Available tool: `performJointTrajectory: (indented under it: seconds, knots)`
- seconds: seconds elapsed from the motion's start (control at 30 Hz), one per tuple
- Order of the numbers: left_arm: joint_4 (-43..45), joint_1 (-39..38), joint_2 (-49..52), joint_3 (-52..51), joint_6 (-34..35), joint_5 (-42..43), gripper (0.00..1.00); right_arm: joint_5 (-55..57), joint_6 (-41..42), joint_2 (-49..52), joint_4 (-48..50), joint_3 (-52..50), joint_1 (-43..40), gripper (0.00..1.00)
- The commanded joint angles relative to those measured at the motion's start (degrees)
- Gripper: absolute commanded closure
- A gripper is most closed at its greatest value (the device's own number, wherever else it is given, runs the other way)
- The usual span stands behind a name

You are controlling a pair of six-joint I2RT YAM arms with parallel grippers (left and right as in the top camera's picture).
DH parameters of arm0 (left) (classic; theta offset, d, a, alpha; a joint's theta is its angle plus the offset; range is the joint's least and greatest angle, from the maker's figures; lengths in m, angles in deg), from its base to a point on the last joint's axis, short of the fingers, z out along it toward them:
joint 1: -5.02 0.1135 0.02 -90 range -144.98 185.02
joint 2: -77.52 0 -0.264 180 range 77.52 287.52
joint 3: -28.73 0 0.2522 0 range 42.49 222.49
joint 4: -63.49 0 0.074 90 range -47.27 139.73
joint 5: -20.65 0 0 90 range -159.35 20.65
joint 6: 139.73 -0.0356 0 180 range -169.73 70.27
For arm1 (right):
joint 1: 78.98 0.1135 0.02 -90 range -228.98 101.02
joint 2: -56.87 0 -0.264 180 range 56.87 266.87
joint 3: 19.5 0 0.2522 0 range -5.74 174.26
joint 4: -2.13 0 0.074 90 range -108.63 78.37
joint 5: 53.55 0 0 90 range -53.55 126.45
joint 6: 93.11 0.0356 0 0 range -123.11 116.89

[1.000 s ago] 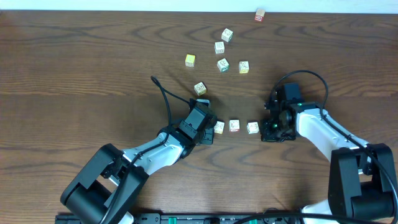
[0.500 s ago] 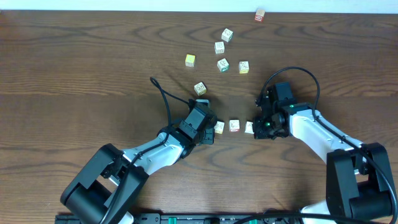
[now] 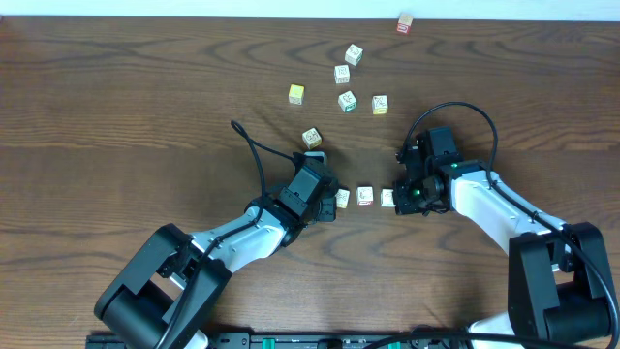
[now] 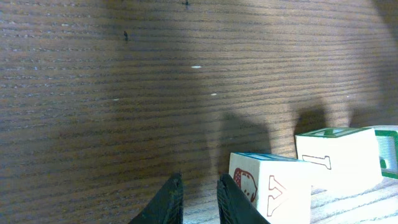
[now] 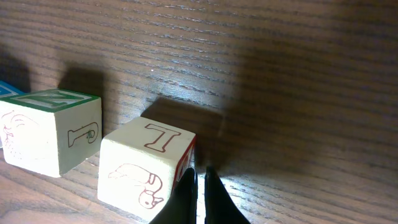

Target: Lift 3 blocks

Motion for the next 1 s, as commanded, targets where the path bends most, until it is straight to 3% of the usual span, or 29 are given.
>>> performJointTrajectory:
  seconds: [0.0, 0.13, 0.97]
  knots:
    - [0.24, 0.07, 0.94, 0.04, 0.96, 0.63, 0.79, -0.55, -1.2, -0.35, 0.17, -0.26, 0.57, 0.97]
    - [0.35, -0.87, 1.03, 0.04, 0.9, 0.55, 0.92, -1.03, -1.2, -0.35, 0.35, -0.26, 0.72, 0.99]
    - [3.5, -1.79, 1.18, 0.04, 0.07, 0.35, 0.93, -4.31, -3.45, -0.35, 1.22, -0.26, 0.72, 0.99]
